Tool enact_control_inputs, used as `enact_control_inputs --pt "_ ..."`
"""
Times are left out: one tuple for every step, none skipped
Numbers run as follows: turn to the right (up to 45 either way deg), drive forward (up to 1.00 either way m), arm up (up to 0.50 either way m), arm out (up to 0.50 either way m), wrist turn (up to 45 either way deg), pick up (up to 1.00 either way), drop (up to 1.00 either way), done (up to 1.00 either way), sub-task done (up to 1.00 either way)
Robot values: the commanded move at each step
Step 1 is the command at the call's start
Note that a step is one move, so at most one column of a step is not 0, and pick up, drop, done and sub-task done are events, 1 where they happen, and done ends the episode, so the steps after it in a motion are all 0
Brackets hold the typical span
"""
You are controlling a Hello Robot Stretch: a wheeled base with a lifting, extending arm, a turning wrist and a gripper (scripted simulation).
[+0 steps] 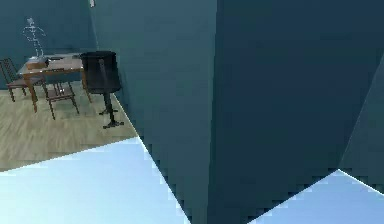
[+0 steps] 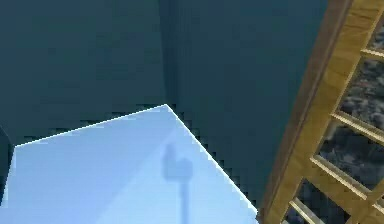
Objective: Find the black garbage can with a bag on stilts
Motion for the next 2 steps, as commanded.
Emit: enact_control_inputs --pt "-27.0 0.00 0.00 0.00 0.0 0.00 0.00 0.00 0.00" --pt "0.0 1.00 0.00 0.00 0.0 0.00 0.00 0.00 0.00"
